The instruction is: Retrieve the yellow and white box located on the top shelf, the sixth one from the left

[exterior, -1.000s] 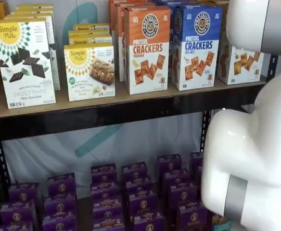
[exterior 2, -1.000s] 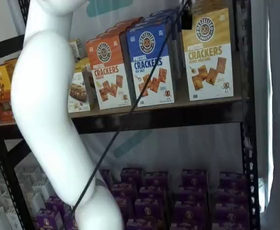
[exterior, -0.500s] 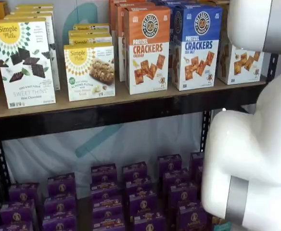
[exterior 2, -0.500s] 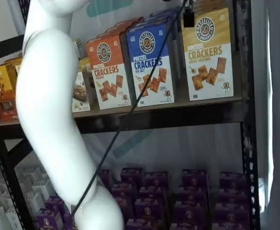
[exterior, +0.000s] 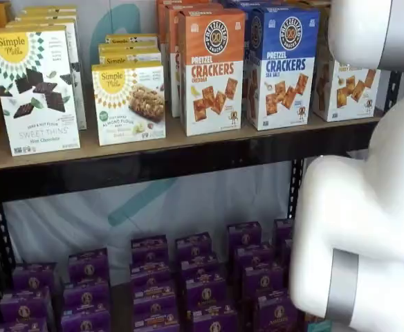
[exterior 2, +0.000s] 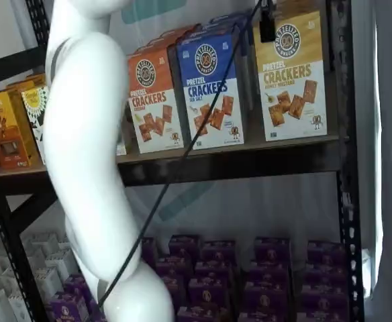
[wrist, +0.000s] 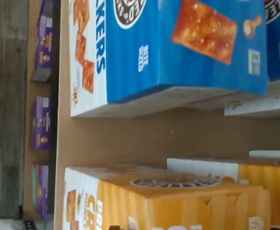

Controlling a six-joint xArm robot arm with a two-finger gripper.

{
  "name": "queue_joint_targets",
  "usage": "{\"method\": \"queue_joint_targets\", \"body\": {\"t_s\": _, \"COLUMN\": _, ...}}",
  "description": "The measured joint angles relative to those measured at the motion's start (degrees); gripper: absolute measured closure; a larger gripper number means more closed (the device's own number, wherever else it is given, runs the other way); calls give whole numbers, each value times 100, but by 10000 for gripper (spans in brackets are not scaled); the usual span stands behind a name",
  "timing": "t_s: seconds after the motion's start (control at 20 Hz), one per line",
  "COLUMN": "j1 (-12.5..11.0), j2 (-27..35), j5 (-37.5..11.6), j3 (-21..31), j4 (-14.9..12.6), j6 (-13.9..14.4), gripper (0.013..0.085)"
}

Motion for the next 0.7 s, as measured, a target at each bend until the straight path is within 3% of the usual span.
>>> {"method": "queue_joint_targets", "body": {"t_s": 0.2, "j1": 103, "j2": 214, "j5": 230, "j3": -251, "j4": -295, "j6": 58, "gripper": 130}}
{"method": "queue_joint_targets", "body": {"t_s": 0.45, "j1": 136, "j2": 388, "j5": 456, "j3": -460, "j4": -415, "j6": 98, "gripper": 130}}
{"method": "queue_joint_targets", "body": {"t_s": 0.7, "j1": 240, "j2": 578, "j5": 826, "j3": -767, "j4": -717, "j6": 160, "gripper": 130}}
